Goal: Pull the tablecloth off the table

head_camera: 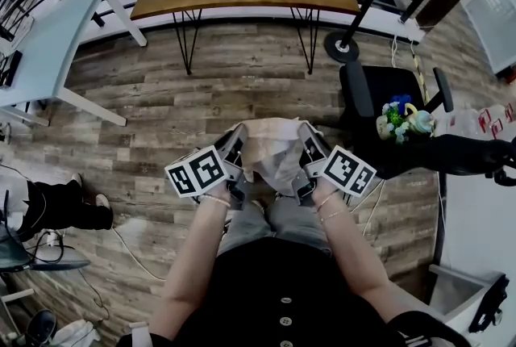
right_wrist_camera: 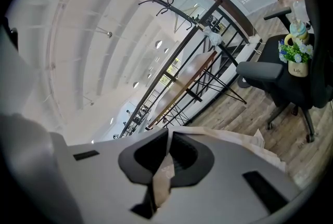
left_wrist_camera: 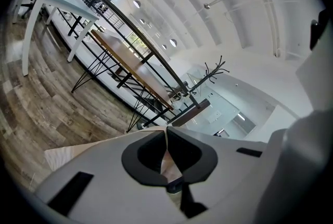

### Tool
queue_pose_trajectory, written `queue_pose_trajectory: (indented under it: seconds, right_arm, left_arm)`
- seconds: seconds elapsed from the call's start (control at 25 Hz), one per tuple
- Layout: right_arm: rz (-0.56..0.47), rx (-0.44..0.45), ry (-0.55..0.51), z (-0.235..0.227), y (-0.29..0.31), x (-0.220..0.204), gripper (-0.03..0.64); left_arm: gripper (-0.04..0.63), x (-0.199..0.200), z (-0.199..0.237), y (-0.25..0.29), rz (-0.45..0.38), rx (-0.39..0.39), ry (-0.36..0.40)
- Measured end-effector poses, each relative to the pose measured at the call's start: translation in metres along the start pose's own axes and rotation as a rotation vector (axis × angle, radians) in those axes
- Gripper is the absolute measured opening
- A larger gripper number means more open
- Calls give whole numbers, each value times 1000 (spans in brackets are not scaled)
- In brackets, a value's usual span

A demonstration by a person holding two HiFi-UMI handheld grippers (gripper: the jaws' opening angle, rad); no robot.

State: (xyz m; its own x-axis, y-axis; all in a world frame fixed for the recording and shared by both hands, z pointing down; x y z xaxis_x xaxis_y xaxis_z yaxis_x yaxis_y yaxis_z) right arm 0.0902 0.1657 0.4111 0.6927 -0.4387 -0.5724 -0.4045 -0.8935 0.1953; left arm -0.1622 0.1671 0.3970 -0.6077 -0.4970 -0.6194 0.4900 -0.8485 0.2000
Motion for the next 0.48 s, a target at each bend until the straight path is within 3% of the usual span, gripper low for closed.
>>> queue_pose_trajectory:
  seconds: [0.48]
  right_arm:
    - [21, 10, -21, -1, 2, 0, 28]
  left_arm:
    - [17, -1, 1, 0, -1, 3, -14]
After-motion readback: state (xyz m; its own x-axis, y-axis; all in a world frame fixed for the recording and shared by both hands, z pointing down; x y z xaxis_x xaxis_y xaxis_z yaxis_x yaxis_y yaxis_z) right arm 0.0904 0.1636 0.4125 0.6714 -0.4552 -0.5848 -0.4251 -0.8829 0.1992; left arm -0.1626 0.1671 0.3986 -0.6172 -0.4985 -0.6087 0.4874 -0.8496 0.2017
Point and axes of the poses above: the fingertips, and each gripper's own axes: y forward along the fingers, z to its left, x out of its top, the point moved 9 cm from there along -y, backward along the fingers, and after that the axes turned 9 degrees about -z, right-handed, at the moved point
